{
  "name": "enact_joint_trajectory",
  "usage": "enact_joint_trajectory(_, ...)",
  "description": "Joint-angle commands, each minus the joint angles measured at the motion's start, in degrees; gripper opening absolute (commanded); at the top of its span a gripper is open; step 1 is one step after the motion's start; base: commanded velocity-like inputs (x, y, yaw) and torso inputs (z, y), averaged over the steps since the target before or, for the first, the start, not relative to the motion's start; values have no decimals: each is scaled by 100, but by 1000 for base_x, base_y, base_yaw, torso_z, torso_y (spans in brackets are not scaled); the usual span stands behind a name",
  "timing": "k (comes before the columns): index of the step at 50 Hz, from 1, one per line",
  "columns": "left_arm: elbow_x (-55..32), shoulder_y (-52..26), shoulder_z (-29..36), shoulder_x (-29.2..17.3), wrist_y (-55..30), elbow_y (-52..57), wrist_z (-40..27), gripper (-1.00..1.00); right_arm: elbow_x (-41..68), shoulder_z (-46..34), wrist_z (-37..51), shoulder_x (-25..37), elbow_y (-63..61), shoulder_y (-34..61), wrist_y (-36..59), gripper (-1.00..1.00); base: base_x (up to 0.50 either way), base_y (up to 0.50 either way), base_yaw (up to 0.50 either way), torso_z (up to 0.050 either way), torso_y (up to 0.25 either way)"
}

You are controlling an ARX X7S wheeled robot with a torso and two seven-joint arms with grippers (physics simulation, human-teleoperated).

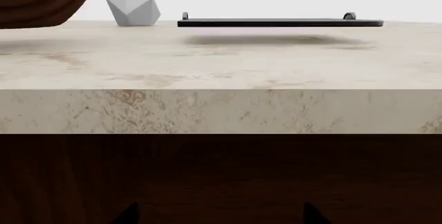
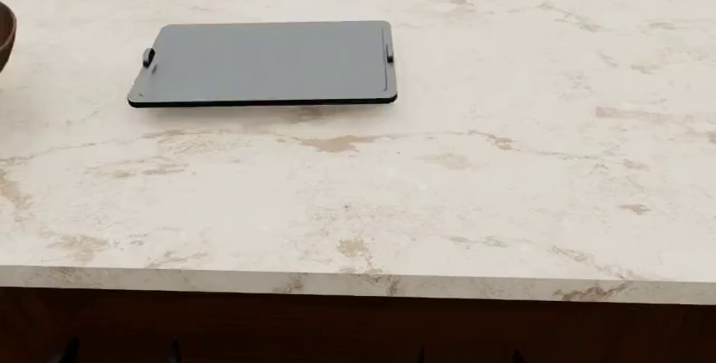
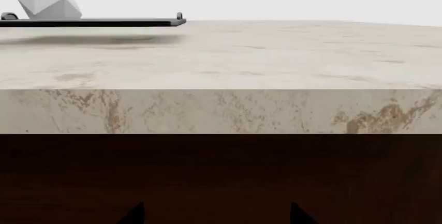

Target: Pick up the bowl with donut and place it on the tray. Pick up the cupcake and place it on the tray.

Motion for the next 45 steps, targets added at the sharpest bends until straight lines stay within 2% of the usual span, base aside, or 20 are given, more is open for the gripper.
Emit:
enact_joint_trajectory(1,-293,-48,352,-291,0,-65,-349,100,54,-72,72,54,0,0,0,100,0,0,0,0,0)
enact_joint_trajectory(20,-331,26,554,-488,-86,246,-565,100,446,-353,445,336,-411,-131,211,100,0,0,0,0,0)
enact_joint_trajectory(21,-295,33,531,-574,-507,961,-615,100,447,-341,514,398,-1174,-215,643,100,0,0,0,0,0)
enact_joint_trajectory(23,-197,22,547,-663,-986,1660,-687,100,664,-260,498,445,-1679,-201,953,100,0,0,0,0,0)
enact_joint_trajectory(30,-373,-164,424,-875,-2185,3075,-668,100,1010,-117,632,589,-2795,-59,1819,100,0,0,0,0,0)
enact_joint_trajectory(38,-584,-665,319,-1044,-3281,3825,-630,100,1099,-211,837,750,-3658,363,2750,100,0,0,0,0,0)
enact_joint_trajectory(43,-602,-669,327,-1059,-3287,3829,-650,100,1125,-227,869,776,-3659,366,2748,100,0,0,0,0,0)
enact_joint_trajectory(44,-552,-1414,294,-1151,-4146,4008,-730,100,1315,-162,882,904,-3884,1180,3607,100,0,500,0,0,0)
enact_joint_trajectory(45,-552,-1447,303,-1154,-4246,4074,-742,100,1341,-201,881,921,-3916,1312,3760,100,0,500,0,0,0)
